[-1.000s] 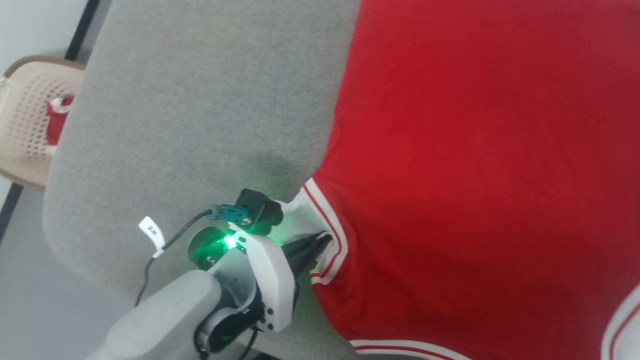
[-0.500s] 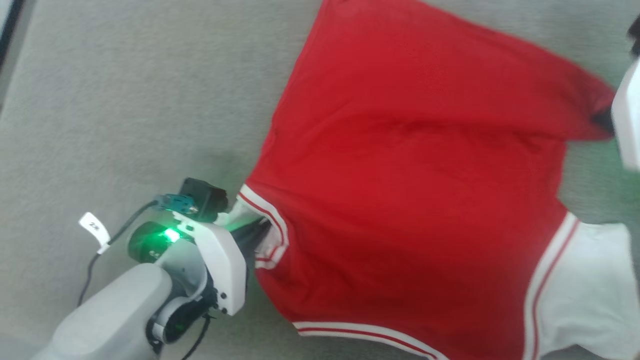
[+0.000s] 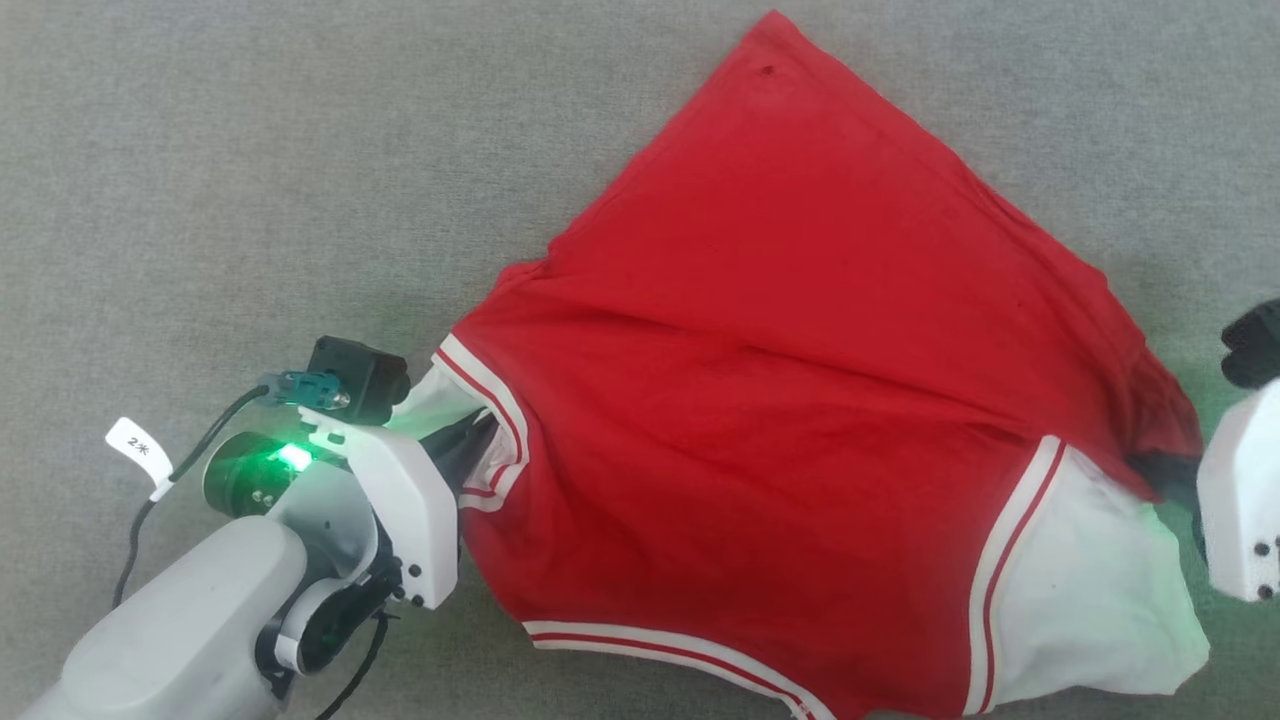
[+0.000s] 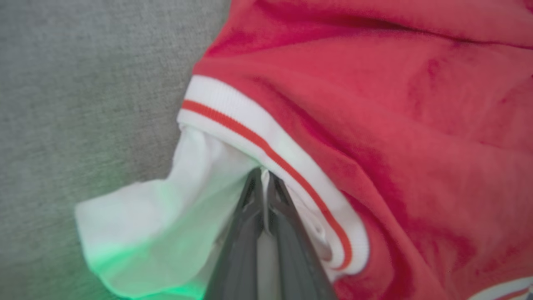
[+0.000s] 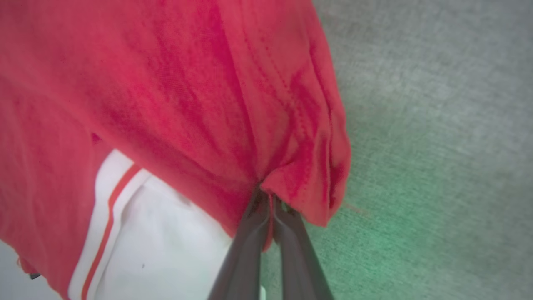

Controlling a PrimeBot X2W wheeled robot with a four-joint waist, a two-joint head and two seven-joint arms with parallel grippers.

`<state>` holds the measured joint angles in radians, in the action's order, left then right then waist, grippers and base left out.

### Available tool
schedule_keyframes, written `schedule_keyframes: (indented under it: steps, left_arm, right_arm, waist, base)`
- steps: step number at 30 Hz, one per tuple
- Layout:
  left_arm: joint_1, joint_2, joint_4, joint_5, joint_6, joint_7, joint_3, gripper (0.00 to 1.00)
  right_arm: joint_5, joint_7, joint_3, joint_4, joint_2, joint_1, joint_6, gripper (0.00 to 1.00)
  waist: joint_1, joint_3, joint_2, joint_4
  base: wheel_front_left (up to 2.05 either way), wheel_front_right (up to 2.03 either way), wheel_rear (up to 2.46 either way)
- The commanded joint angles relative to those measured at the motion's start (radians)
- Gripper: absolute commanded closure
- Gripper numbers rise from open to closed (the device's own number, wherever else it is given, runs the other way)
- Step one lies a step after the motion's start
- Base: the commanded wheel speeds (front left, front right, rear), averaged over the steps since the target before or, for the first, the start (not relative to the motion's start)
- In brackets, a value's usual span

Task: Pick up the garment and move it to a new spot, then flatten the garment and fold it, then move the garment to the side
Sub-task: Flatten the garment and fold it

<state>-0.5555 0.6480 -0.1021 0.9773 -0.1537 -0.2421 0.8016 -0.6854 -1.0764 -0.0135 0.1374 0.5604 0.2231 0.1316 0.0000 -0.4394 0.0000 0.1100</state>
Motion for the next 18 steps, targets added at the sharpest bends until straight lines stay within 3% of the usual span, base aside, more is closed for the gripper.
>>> schedule_keyframes:
  steps: [1, 2, 3, 4, 5, 6, 7, 12, 18]
  left_arm:
    - [0.005, -0.014, -0.017, 0.001, -0.008, -0.010, 0.007, 1.00]
    - [0.004, -0.015, -0.017, 0.002, -0.009, -0.009, 0.007, 1.00]
    - [0.004, -0.017, -0.017, 0.004, -0.008, -0.007, 0.006, 1.00]
    - [0.004, -0.018, -0.018, 0.004, -0.004, -0.006, 0.007, 1.00]
    - [0.004, -0.018, -0.018, 0.004, -0.004, -0.006, 0.007, 1.00]
    - [0.005, -0.017, -0.019, 0.003, -0.002, -0.005, 0.009, 1.00]
    - [0.006, -0.017, -0.021, 0.004, -0.001, -0.005, 0.010, 1.00]
    - [0.030, -0.005, -0.021, 0.012, -0.001, -0.001, 0.008, 1.00]
    - [0.061, 0.019, 0.002, 0.020, -0.009, 0.002, 0.008, 1.00]
  right_arm:
    - [0.029, 0.009, -0.006, -0.044, -0.034, -0.060, -0.002, 1.00]
    - [0.044, 0.029, -0.001, -0.060, -0.051, -0.073, -0.002, 0.94]
    - [0.064, 0.051, 0.009, -0.083, -0.068, -0.078, -0.003, 0.75]
    - [0.074, 0.060, 0.006, -0.109, -0.084, -0.086, -0.003, 0.67]
    - [0.074, 0.060, 0.006, -0.109, -0.084, -0.086, -0.003, 0.67]
    - [0.080, 0.069, 0.003, -0.130, -0.099, -0.091, -0.003, 0.51]
    - [0.092, 0.087, 0.001, -0.143, -0.107, -0.085, -0.003, 0.00]
    - [0.100, 0.135, 0.000, -0.125, -0.104, -0.057, -0.007, 0.00]
    - [0.079, 0.148, 0.044, 0.038, -0.082, -0.042, -0.002, 0.00]
  waist:
    - [0.0000, -0.005, 0.0000, -0.004]
    - [0.0000, -0.007, 0.0000, -0.005]
    - [0.0000, -0.010, 0.0000, -0.007]
    - [0.0000, -0.011, 0.0000, -0.008]
    - [0.0000, -0.011, 0.0000, -0.008]
    - [0.0000, -0.011, 0.0000, -0.010]
    - [0.0000, -0.011, 0.0000, -0.012]
    - [0.0000, 0.002, 0.0000, -0.024]
    - [0.0000, 0.028, 0.0000, -0.033]
  base:
    - [0.00, 0.00, 0.00]
    - [0.00, 0.00, 0.00]
    - [0.00, 0.00, 0.00]
    - [0.00, 0.00, 0.00]
    - [0.00, 0.00, 0.00]
    - [0.00, 0.00, 0.00]
    - [0.00, 0.00, 0.00]
    - [0.00, 0.00, 0.00]
    - [0.00, 0.00, 0.00]
